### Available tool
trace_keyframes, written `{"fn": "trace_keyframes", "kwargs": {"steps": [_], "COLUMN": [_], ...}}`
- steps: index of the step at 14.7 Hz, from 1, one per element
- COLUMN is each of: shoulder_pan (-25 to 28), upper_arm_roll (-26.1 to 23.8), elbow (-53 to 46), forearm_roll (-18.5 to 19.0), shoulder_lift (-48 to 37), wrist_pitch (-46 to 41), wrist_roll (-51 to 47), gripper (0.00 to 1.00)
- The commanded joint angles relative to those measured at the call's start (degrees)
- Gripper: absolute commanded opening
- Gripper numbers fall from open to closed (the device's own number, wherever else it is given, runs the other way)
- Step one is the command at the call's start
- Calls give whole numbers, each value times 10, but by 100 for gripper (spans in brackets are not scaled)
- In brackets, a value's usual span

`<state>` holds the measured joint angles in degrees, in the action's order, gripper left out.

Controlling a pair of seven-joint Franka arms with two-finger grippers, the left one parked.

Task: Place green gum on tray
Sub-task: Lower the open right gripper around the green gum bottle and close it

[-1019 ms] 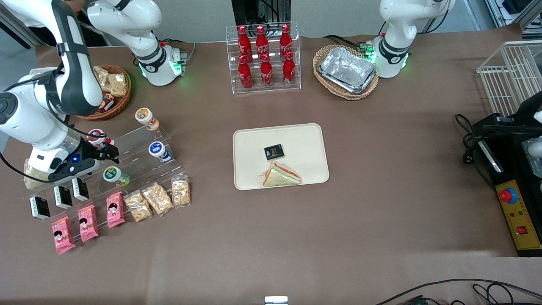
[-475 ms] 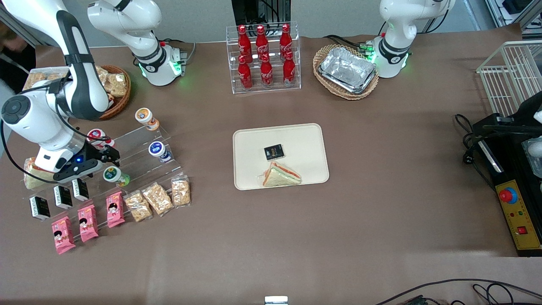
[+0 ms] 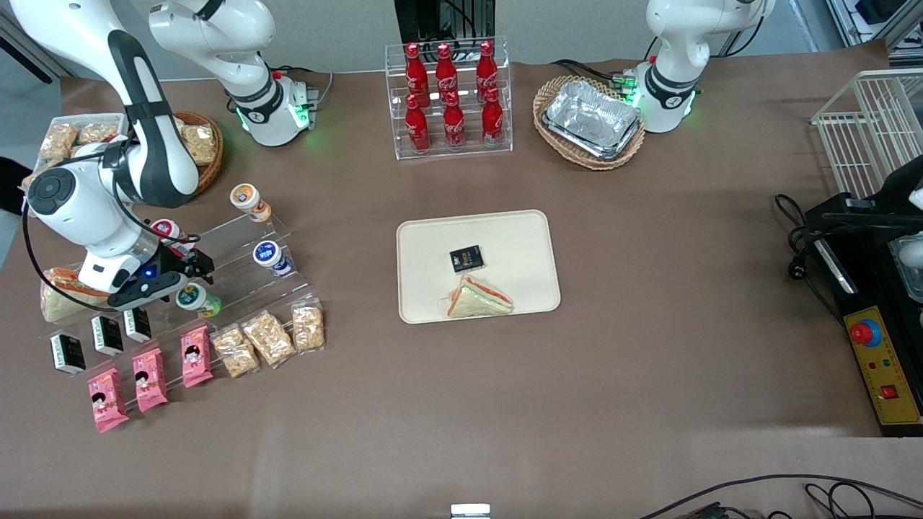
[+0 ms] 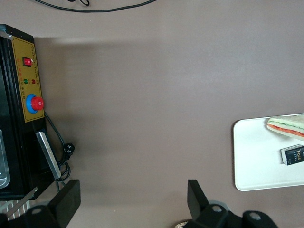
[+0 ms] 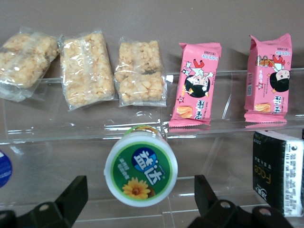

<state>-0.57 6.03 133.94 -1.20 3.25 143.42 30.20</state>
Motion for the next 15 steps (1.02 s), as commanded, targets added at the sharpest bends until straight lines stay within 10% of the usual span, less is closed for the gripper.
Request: {"fn": "trace_keyframes", "kwargs": {"steps": [1, 11, 15], "shoulder_pan": [11, 12, 11], "upper_arm_roll": [3, 4, 4], "elbow": [2, -40, -46], "forearm_roll": [-5, -21, -22], "shoulder_lift": [15, 47, 52], "wrist_pitch": [21, 14, 13], "wrist_roll": [-29, -31, -31], "gripper": [100, 100, 71]}}
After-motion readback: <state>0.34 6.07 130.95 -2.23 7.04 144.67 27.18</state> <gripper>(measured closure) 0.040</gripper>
